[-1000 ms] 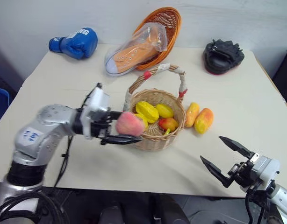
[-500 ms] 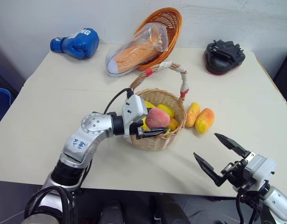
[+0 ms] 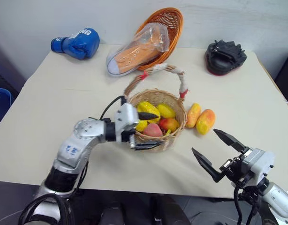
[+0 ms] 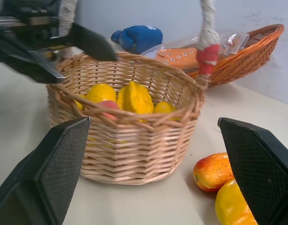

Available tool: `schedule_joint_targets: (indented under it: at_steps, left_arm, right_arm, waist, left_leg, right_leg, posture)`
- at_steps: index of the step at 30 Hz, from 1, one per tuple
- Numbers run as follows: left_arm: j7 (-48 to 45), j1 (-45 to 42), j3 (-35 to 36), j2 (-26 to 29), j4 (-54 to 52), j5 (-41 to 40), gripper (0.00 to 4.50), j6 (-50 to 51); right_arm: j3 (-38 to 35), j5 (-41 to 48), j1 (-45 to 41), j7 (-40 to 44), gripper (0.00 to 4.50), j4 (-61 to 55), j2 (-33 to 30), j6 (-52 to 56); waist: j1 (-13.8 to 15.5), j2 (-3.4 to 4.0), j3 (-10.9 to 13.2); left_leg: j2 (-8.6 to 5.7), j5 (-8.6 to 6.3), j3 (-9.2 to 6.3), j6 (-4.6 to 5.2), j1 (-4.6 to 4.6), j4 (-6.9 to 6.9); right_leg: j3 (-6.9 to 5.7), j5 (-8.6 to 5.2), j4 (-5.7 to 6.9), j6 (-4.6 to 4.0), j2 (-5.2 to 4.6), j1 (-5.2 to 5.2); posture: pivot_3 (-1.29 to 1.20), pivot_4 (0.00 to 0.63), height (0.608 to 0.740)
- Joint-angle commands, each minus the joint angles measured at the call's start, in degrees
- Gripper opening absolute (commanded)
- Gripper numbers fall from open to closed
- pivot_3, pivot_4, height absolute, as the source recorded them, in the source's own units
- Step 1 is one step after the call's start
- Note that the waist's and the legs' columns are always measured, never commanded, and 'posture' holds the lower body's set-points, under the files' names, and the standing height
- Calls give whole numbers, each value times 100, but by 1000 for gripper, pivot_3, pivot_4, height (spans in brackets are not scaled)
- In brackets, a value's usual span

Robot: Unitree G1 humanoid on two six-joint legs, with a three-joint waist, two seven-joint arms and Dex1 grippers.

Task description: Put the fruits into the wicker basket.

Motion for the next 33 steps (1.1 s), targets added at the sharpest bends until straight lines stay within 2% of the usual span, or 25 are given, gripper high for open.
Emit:
schedule_joint_targets:
  at_steps: [1,7,12,13,16,18,20,22,23,25,28,31,33]
  left_arm:
    - [-864,313,949,605,-42,-688,4458,-192]
    - [-1460,520,2238,1867,598,-1653,4458,888]
    - [-1546,248,2413,2001,1353,-1394,4458,542]
    - [-1429,55,2409,1921,1419,-1463,4458,604]
    - [-1036,-583,2379,1627,1604,-1676,4458,834]
    - [-919,-856,2333,1484,1695,-1682,4458,923]
    - [-920,-1017,2245,1414,1763,-1615,4458,933]
    - [-1075,-1106,2121,1418,1826,-1568,4458,955]
    - [-1143,-1119,2070,1417,1855,-1550,4458,949]
    - [-1203,-1102,2002,1388,1886,-1528,4458,913]
    - [-1208,-995,1930,1268,1806,-1495,4458,798]
    - [-1088,-793,1884,1101,1573,-1478,4458,726]
    - [-1052,-668,1854,1051,1425,-1455,4458,709]
  right_arm:
    - [-557,505,331,-46,4500,-161,3,123]
    - [-1503,960,986,16,4500,235,83,203]
    - [-1770,1157,1074,83,4500,203,-217,645]
    - [-1875,1291,840,-286,4500,111,-427,1055]
    - [-2050,2137,-206,-1403,4500,58,-1561,2808]
    - [-2014,2805,-979,-1786,4500,284,-2209,3688]
    - [-1857,3372,-1713,-2044,4500,570,-2823,4525]
    - [-1440,4578,-2753,-2626,4500,1103,-3278,5411]
    - [-1104,4671,-3331,-2818,4500,1326,-3407,5775]
    - [-421,4763,-4475,-3283,4500,1804,-3391,6446]
    - [298,4445,-5851,-3992,4500,2693,-2869,7149]
    - [873,3683,-6789,-4075,4500,3466,-2439,7470]
    - [1029,3329,-7214,-4067,4500,3941,-2138,7596]
  waist:
    - [-4,1,2]
    - [54,0,2]
    - [57,2,3]
    - [57,1,2]
    - [33,-2,6]
    - [-30,-3,7]
    - [-58,-1,8]
    - [-74,0,10]
    - [-86,0,11]
    - [-110,6,16]
    - [-137,7,16]
    - [-150,10,17]
    - [-156,12,18]
  left_leg:
    - [0,1,-3,-1,0,-2]
    - [-7,-9,-4,16,-1,-3]
    - [-8,-25,-2,43,0,-6]
    - [-8,-25,-3,43,0,-7]
    - [-9,-25,-1,45,-5,6]
    - [-11,-21,11,54,-10,11]
    - [-11,-20,4,52,-6,1]
    - [-11,-15,0,43,-2,-22]
    - [-7,-12,-3,36,-9,-25]
    - [-2,8,-4,1,-16,-24]
    - [-2,9,-3,0,-50,-21]
    - [-3,7,4,4,-125,10]
    - [-2,2,7,12,-138,21]
  right_leg:
    - [-4,-2,0,-3,0,-1]
    - [-9,-3,-11,-2,-15,3]
    - [-12,-3,-15,-3,-19,3]
    - [-12,-3,-15,-3,-19,2]
    - [-10,3,-15,0,-22,2]
    - [0,15,-19,3,-23,0]
    - [-1,15,-19,2,-16,-1]
    - [-1,10,-20,-3,-8,-4]
    - [-1,7,-20,-7,-3,-13]
    - [1,-1,-19,-7,4,-25]
    - [3,-4,-21,-1,-1,-54]
    - [6,3,-9,14,-9,-122]
    - [5,3,-9,14,-12,-133]
  posture:
    - [0,150,740]
    - [0,150,740]
    - [0,150,740]
    - [0,150,740]
    - [0,150,740]
    - [0,150,740]
    - [0,150,740]
    - [0,150,740]
    - [0,150,740]
    - [0,150,740]
    - [0,150,740]
    - [0,150,740]
    - [0,150,740]
